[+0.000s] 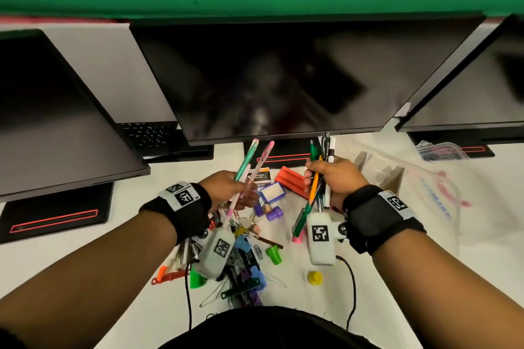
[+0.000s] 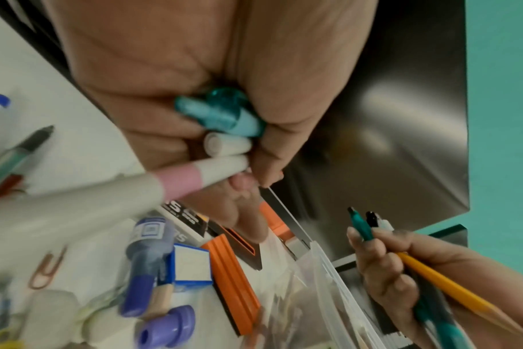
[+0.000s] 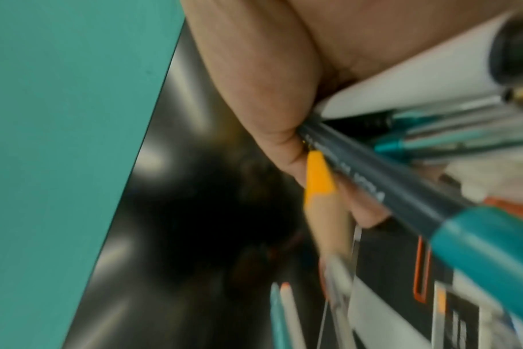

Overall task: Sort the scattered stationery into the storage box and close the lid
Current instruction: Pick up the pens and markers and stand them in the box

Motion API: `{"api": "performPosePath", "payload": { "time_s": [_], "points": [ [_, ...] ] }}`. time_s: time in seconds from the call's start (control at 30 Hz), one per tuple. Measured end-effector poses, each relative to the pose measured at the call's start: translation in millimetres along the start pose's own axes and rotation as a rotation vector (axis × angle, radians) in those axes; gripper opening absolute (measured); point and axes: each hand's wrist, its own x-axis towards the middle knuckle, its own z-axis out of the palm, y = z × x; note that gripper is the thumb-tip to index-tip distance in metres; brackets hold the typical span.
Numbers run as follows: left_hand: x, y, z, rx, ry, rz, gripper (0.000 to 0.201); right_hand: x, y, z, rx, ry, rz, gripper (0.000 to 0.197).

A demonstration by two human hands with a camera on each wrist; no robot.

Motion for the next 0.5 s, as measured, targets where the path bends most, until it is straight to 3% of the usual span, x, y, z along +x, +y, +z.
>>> {"api": "performPosePath", "payload": {
  "time_s": [0.13, 0.2, 0.33, 0.5],
  "points": [
    [-1, 14, 21, 0.093, -0.009, 0.039, 0.012, 17, -10, -42, -0.151, 0.211, -0.014, 0.025],
    [1, 21, 32, 0.113, -0.014, 0.049, 0.012, 27, -12, -56, -0.312, 0.274, 0.013, 0.02],
    [2, 38, 60, 0.145, -0.051, 0.044, 0.005, 40, -16, -68, -0.681, 0.305, 0.026, 0.019],
    [5, 53, 92, 0.178, -0.073, 0.086, 0.015, 48, -14, -69, -0.759, 0.343, 0.01, 0.045]
  ]
}}
